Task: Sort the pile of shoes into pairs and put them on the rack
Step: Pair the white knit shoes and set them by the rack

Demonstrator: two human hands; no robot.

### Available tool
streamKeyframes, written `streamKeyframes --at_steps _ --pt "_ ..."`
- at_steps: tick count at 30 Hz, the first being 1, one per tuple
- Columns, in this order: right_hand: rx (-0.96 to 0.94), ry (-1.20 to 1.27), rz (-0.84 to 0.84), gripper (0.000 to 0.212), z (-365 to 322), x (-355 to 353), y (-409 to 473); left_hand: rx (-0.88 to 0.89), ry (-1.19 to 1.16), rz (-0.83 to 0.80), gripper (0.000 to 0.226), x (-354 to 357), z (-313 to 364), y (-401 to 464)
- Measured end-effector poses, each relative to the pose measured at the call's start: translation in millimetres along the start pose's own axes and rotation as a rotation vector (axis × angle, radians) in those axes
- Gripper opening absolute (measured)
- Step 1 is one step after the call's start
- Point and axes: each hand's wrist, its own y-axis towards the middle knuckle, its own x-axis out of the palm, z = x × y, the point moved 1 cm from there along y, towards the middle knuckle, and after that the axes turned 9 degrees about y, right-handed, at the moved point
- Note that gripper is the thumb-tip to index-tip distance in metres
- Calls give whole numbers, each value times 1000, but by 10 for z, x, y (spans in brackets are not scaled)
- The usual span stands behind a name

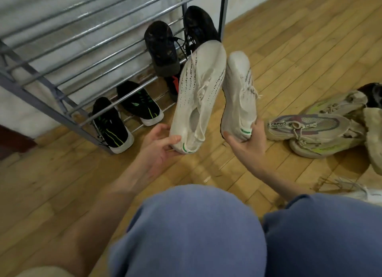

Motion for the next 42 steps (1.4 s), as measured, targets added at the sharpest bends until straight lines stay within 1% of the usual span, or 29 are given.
streamKeyframes --at_steps 1,5,7,9,12,15,18,21,24,26,28,30,33,35,36,40,42 --pt "-81 -33 -21 35 -33 14 62 38 -23 14 43 -55 41 -6" --pt "-420 -144 -156 52 -88 158 216 131 -127 115 33 -325 109 -103" --pt "-510 -150 -235 59 -132 296 253 142 -170 164 31 -459 83 -207" --pt "-529 -124 -308 65 -180 446 259 107 -218 217 30 -597 8 -313" --pt "-514 -128 -416 67 -163 710 266 44 -300 322 33 -768 -139 -410" --pt "-492 -98 -495 65 -193 974 268 23 -450 421 36 -871 -201 -430" --pt "-458 -35 -516 61 -364 1196 273 74 -483 470 39 -897 -113 -383" --pt "-422 12 -526 56 -461 1435 376 125 -500 578 37 -926 77 -270" --pt "-363 -10 -535 51 -533 1701 573 154 -561 636 38 -996 277 -128" --pt "-337 -17 -531 42 -645 1864 707 172 -558 679 39 -1047 375 -35" --pt "-311 -14 -521 35 -779 2030 835 179 -572 716 45 -1095 451 53" --pt "-290 -32 -521 37 -858 2211 978 172 -605 729 44 -1141 500 122" --pt "-253 -90 -534 39 -880 2452 1147 122 -674 736 26 -1215 502 178" --pt "-232 -105 -565 38 -860 2557 1195 100 -689 741 20 -1248 464 181" --pt "-213 -101 -586 38 -836 2596 1208 92 -669 742 20 -1258 443 172" --pt "-177 -61 -640 40 -752 2567 1170 35 -550 721 33 -1273 344 94" --pt "-180 -59 -651 52 -718 2461 1130 14 -495 709 29 -1245 305 49"
